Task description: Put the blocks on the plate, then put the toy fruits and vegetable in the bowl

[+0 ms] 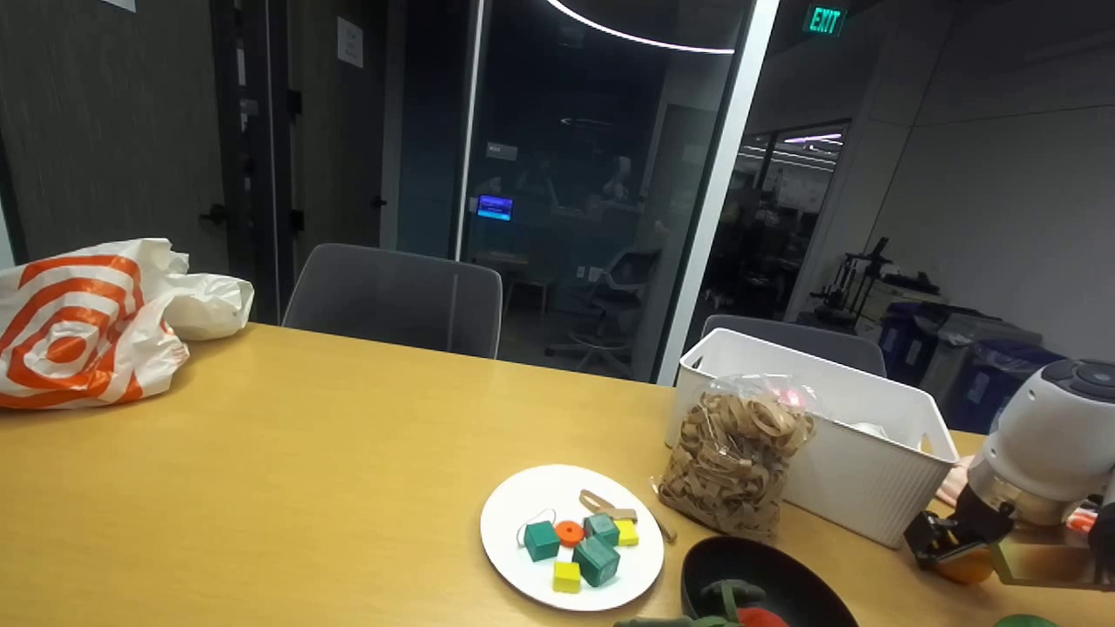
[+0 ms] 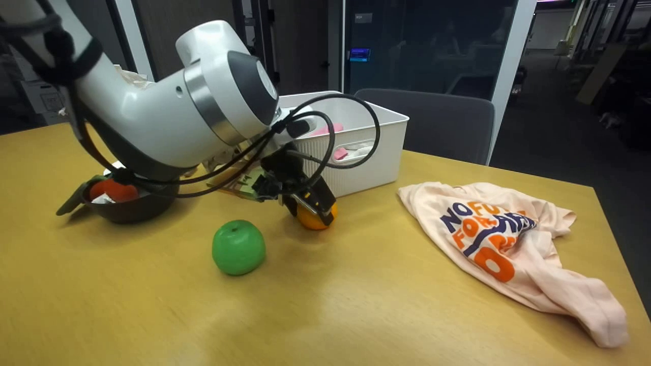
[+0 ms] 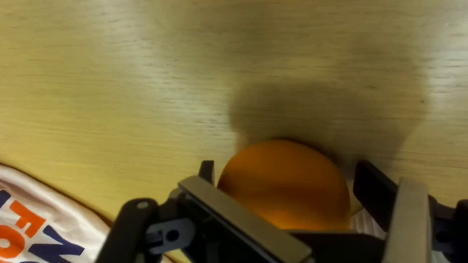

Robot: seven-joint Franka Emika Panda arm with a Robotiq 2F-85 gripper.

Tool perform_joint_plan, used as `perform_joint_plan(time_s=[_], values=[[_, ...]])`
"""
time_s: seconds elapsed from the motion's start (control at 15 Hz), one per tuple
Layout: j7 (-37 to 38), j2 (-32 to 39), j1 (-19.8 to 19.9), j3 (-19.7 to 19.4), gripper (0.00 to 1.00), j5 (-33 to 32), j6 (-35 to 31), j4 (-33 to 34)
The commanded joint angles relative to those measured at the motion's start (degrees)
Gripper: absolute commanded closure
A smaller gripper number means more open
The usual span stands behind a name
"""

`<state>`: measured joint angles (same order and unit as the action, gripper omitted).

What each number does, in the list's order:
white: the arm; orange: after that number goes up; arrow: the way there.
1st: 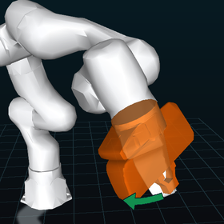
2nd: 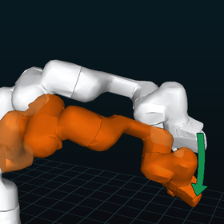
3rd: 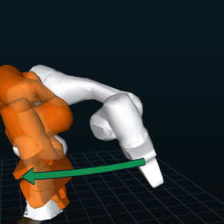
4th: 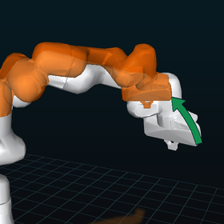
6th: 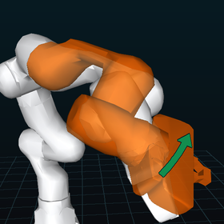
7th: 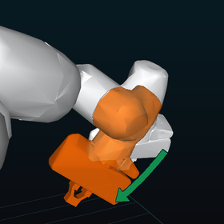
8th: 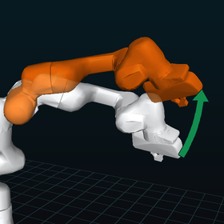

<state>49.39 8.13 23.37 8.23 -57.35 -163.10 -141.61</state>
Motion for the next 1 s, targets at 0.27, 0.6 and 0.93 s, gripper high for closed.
perform_joint_plan(time_s=[0.27, 0.6, 0.93], values=[[2.2, 1.6, -0.6, -0.1, 0.42, -4.9, -2.3, 1.6], [-13.3, -7.0, -6.8, -2.9, 0.42, 12.4, 2.4, -6.0], [-24.5, -21.5, -15.6, -4.2, 0.42, 25.5, 14.8, -10.6]])
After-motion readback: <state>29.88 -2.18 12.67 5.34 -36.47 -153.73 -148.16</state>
